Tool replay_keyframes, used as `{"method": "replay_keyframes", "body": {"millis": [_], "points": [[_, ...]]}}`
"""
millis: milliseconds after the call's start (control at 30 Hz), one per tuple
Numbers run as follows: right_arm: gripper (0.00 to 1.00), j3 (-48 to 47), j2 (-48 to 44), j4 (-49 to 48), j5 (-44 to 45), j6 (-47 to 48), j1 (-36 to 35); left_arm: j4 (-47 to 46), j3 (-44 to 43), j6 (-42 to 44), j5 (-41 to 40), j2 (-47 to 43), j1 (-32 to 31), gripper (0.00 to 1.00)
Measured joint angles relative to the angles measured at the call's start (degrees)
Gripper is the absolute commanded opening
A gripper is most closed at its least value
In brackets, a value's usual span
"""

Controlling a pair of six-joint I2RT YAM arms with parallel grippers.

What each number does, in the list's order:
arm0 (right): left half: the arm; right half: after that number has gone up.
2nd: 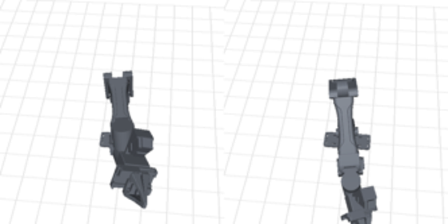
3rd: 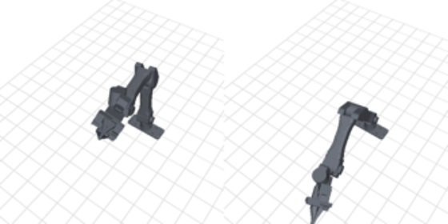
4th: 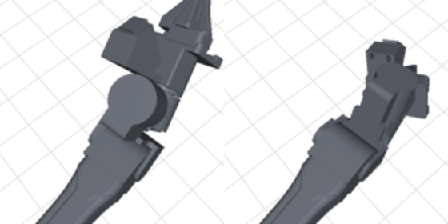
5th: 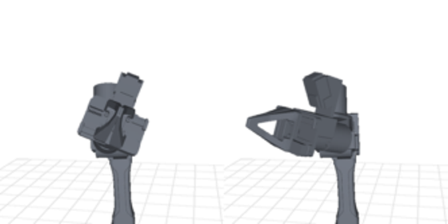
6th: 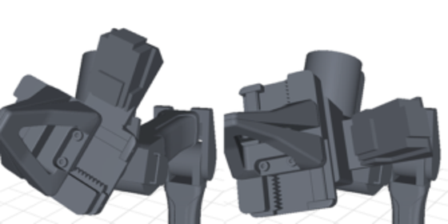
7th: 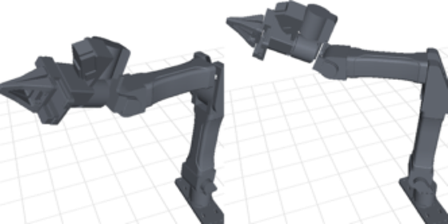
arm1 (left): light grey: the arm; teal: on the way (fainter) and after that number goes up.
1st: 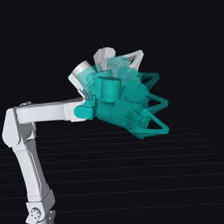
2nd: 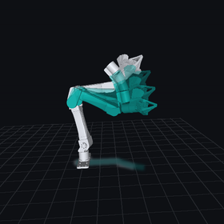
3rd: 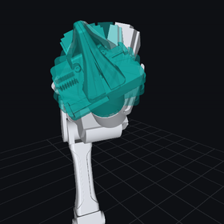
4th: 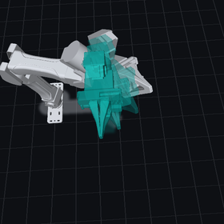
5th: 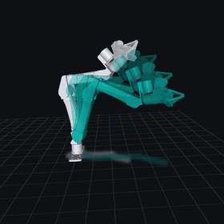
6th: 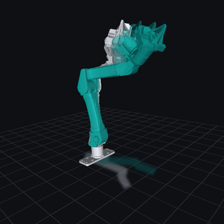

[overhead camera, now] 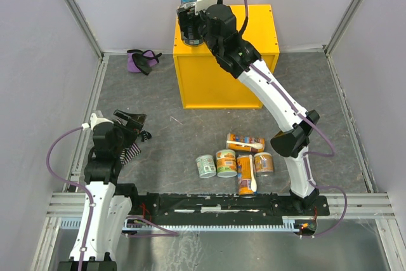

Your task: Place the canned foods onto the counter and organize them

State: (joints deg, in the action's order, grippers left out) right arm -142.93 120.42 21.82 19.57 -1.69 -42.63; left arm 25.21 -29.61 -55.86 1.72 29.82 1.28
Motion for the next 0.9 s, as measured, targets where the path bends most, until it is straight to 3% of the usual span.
{"method": "replay_keyframes", "body": {"millis": [200, 567, 800, 900], "points": [[0.29, -0.02, -0.04, 0.13, 0.20, -0.02, 0.00, -0.02, 0.09, 0.00, 0.28, 0.02, 0.00, 0.96], [0.85, -0.22, -0.04, 0.52, 0.15, -0.20, 0.00, -0.04, 0.44, 0.00, 0.33, 0.17, 0.00, 0.96], [0.99, -0.98, -0.04, 2.01, -0.07, -0.55, 0.07, -0.04, 0.44, 0.00, 0.33, 0.17, 0.00, 0.97], [0.99, -1.11, -0.04, 2.60, -0.07, -1.05, 0.07, -0.02, 0.44, 0.00, 0.33, 0.17, 0.00, 0.97]]}}
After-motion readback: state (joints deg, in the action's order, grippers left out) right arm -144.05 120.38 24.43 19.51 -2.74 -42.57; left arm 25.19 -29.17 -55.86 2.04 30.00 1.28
